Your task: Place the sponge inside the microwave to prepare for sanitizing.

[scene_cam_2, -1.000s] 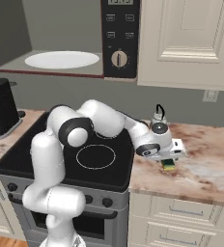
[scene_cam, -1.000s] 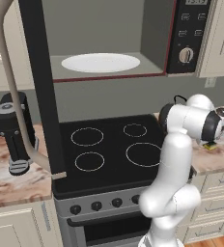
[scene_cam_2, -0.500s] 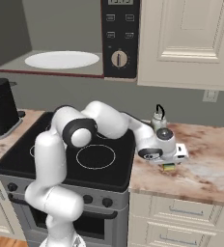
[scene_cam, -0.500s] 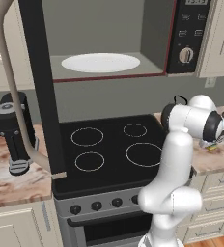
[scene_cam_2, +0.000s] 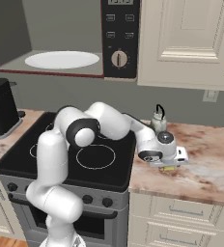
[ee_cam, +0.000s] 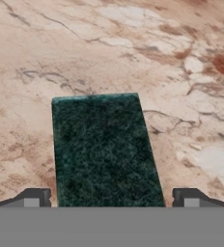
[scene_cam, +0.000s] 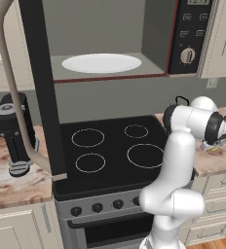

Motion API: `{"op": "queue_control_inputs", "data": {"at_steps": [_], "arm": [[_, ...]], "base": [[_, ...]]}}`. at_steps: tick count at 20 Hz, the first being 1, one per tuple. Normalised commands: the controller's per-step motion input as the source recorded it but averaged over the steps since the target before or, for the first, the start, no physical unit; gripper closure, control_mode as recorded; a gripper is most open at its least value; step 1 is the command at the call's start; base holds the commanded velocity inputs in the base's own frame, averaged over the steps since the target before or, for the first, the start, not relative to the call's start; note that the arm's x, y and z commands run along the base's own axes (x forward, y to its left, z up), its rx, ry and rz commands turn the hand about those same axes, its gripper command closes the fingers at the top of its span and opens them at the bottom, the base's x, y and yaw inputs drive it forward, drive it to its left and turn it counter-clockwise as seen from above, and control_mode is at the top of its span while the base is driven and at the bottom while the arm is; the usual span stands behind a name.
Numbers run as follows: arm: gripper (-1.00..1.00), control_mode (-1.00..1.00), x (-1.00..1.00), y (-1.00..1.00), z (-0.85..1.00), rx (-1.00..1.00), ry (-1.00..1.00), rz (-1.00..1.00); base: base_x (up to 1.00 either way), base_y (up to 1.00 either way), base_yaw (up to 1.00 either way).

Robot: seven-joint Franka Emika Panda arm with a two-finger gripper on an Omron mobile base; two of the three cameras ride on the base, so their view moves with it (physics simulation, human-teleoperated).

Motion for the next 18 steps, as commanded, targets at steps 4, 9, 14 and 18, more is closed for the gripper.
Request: {"op": "queue_control_inputs", "data": {"at_steps": [4,9,14,18], "arm": [[-1.0,-1.0,0.0,0.0,-0.06,0.0,0.0,0.0],[1.0,-1.0,0.0,0.0,-0.06,0.0,0.0,0.0],[1.0,-1.0,0.0,0.0,0.0,0.0,0.03,0.0],[1.0,-1.0,-0.05,0.05,0.06,-0.01,-0.01,0.0]], "base": [[0.0,0.0,0.0],[0.0,0.0,0.0],[0.0,0.0,0.0],[0.0,0.0,0.0]]}}
